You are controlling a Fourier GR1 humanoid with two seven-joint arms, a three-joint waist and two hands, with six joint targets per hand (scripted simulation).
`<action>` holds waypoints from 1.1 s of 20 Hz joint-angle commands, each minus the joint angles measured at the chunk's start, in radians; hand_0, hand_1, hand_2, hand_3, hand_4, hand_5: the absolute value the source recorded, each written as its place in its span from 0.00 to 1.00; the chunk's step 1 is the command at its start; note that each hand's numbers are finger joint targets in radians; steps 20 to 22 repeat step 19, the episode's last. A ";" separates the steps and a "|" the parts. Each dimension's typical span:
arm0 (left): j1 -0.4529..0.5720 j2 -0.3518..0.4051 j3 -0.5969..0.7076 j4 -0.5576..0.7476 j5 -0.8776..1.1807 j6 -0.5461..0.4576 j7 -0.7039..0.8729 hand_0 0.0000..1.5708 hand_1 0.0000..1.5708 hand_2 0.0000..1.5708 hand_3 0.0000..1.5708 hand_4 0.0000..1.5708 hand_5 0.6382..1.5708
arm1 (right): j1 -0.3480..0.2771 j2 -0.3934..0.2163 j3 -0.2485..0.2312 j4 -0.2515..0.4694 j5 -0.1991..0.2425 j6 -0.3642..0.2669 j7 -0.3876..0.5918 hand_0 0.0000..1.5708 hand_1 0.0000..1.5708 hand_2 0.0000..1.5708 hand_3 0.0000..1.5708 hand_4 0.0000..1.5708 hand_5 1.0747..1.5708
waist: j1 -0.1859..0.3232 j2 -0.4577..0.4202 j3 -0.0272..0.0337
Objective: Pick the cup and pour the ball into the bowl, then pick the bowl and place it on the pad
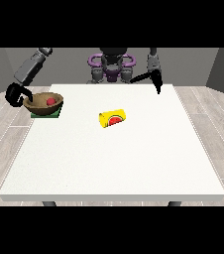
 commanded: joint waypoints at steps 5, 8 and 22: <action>0.012 -0.009 -0.020 -0.099 -0.024 0.016 0.043 0.00 0.00 0.00 0.00 0.00 0.99 | -0.016 -0.101 0.021 0.010 0.058 -0.106 0.003 0.12 0.12 0.30 0.27 0.00 0.84 | -0.013 0.044 0.0007; 0.076 -0.003 -0.017 -0.105 -0.002 -0.004 0.009 0.00 0.00 0.00 0.00 0.00 0.99 | 0.010 -0.086 0.030 0.007 0.070 -0.106 -0.033 0.00 0.00 0.26 0.15 0.00 0.83 | -0.010 0.028 0.0001; 0.065 -0.013 0.031 0.005 0.025 0.007 0.022 0.00 0.00 0.00 0.00 0.00 1.00 | -0.087 -0.232 -0.016 -0.009 -0.004 0.109 0.143 0.00 0.00 0.12 0.18 0.00 0.86 | -0.075 -0.098 -0.0019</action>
